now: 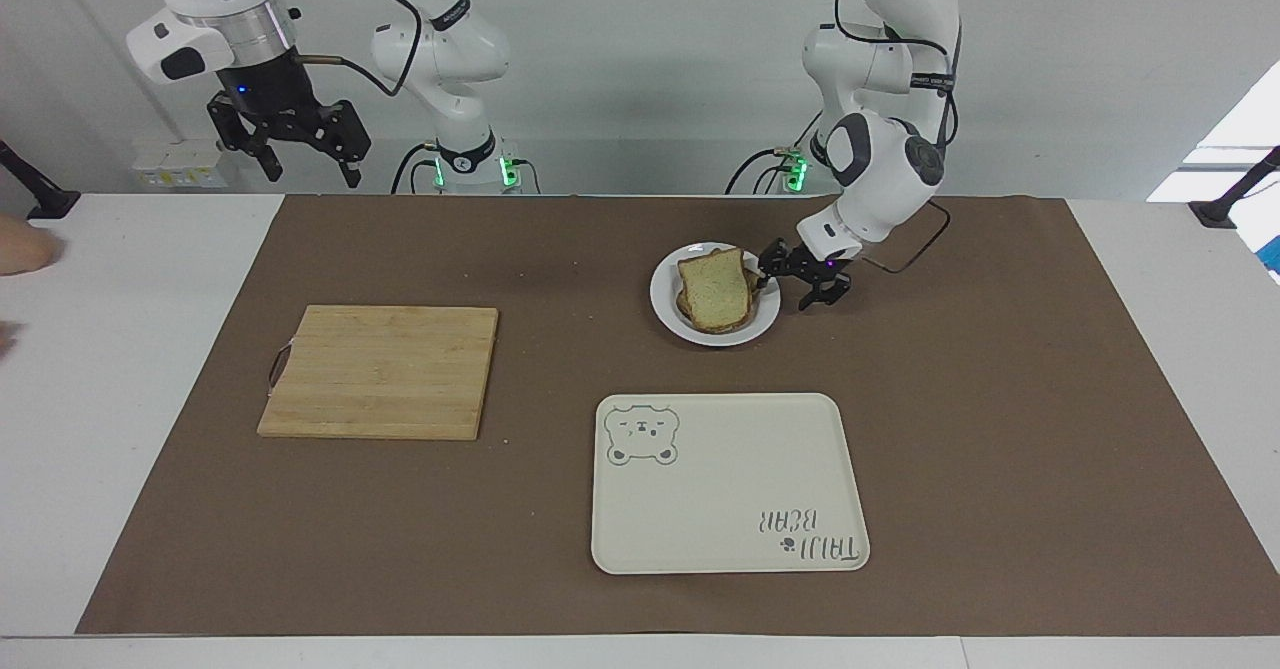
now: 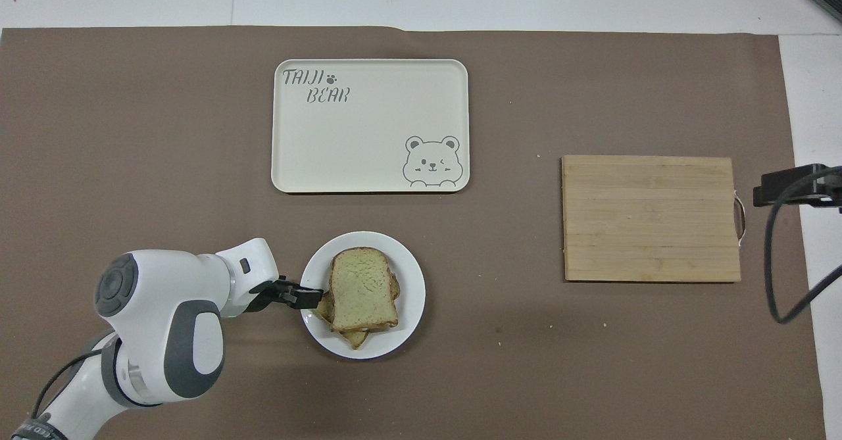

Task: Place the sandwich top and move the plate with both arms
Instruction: 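Slide the white plate with the left gripper onto the bear tray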

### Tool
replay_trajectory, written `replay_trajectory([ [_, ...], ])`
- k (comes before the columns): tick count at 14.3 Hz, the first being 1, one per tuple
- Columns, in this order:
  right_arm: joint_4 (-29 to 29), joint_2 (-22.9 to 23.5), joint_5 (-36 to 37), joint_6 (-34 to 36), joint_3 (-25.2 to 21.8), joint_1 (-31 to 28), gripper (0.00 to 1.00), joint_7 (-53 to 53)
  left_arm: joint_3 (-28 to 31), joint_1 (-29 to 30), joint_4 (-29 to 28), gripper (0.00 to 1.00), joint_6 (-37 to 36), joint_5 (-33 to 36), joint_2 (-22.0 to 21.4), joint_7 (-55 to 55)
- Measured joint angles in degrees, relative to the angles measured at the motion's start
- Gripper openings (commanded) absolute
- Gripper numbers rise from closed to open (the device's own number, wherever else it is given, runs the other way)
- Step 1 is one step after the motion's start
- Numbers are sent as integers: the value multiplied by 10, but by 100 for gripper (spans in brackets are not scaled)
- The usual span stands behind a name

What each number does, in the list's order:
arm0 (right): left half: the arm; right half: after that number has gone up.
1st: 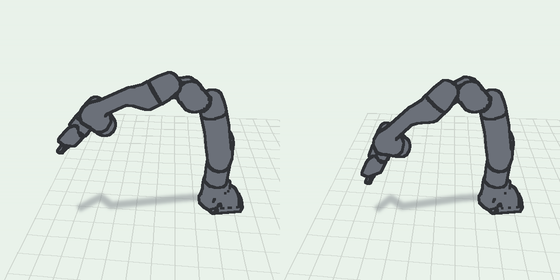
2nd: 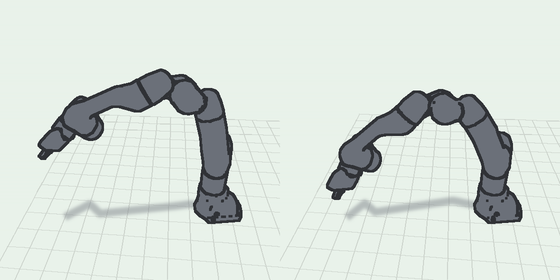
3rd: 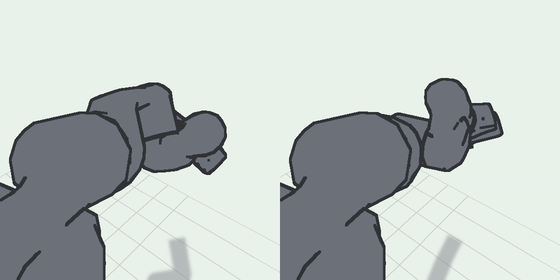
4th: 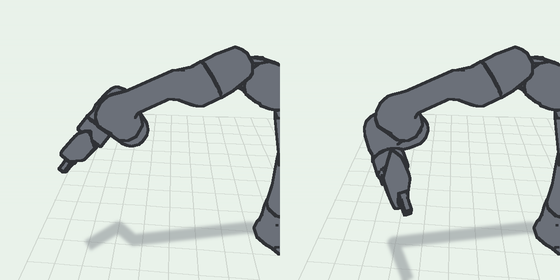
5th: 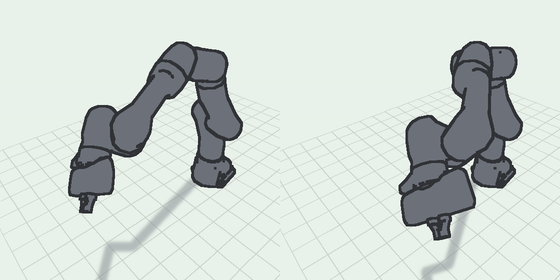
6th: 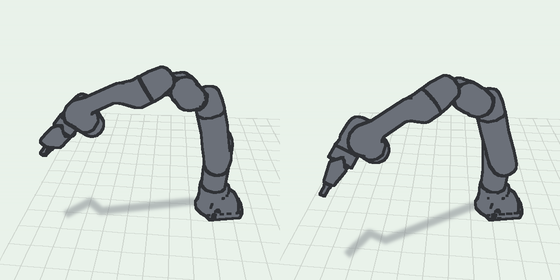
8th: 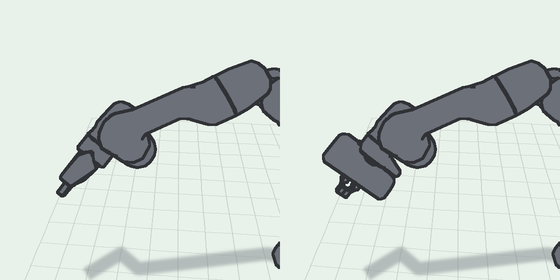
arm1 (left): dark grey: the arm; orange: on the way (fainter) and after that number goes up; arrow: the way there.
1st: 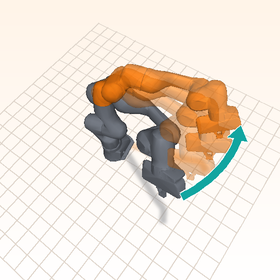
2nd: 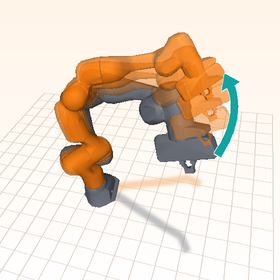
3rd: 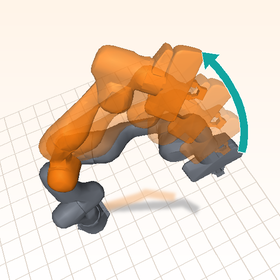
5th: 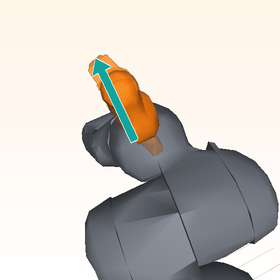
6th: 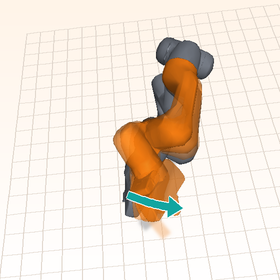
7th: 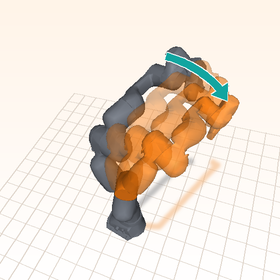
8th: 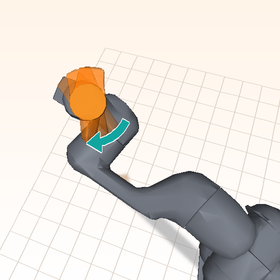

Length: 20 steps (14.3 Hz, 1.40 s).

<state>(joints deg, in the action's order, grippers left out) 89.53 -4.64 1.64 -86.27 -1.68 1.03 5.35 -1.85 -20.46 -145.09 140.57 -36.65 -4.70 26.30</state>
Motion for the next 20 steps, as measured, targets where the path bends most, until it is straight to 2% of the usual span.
replay_trajectory([
  [1,1,0,0,1,0,0,100,0,0,-2,-2,60,4,-9,0,0],
  [3,4,0,0,2,0,-1,100,-13,0,-2,-3,45,9,-35,1,1],
  [5,4,0,0,6,-1,-7,100,-41,0,-3,-5,37,20,-54,5,4],
  [11,8,-1,-1,12,0,-13,100,-55,0,-12,-9,34,31,-66,15,5],
  [12,11,-3,-1,16,1,-13,100,-56,1,-19,-11,30,38,-76,16,6],
  [13,16,-6,-2,18,2,-12,100,-56,1,-28,-14,18,47,-90,16,7],
  [14,20,-10,-3,18,3,-12,100,-56,1,-38,-17,0,56,-102,16,8],
  [20,10,-5,-4,32,1,-15,100,-56,3,-51,-17,0,56,-129,7,7],
])
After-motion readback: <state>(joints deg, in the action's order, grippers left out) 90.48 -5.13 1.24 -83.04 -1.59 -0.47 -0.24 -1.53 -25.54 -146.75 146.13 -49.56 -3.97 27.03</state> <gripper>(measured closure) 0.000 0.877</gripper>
